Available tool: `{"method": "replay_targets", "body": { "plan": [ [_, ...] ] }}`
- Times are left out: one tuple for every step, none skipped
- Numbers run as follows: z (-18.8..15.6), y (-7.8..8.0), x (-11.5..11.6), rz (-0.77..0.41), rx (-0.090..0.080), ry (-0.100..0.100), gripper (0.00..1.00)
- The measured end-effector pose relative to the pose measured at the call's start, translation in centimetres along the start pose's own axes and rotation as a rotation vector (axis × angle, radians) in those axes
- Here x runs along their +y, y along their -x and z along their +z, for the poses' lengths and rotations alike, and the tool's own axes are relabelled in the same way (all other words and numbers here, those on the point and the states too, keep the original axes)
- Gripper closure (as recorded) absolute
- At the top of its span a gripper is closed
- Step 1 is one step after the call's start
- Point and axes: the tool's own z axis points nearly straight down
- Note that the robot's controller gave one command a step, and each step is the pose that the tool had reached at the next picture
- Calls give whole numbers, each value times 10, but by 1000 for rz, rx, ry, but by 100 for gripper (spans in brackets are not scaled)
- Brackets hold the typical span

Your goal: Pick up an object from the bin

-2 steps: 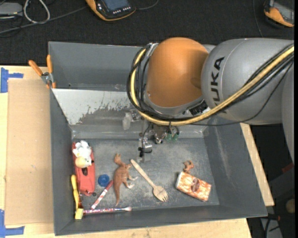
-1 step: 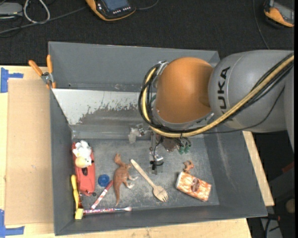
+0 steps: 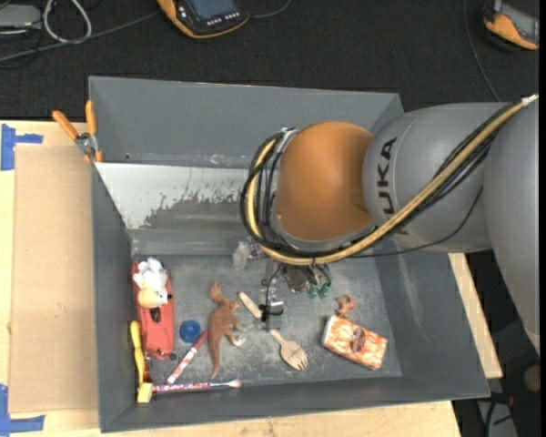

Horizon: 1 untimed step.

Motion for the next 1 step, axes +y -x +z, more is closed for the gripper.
{"method": "replay_targets", "body": {
  "plan": [
    [38,-31,17,-284,1,0,0]
  ]
}}
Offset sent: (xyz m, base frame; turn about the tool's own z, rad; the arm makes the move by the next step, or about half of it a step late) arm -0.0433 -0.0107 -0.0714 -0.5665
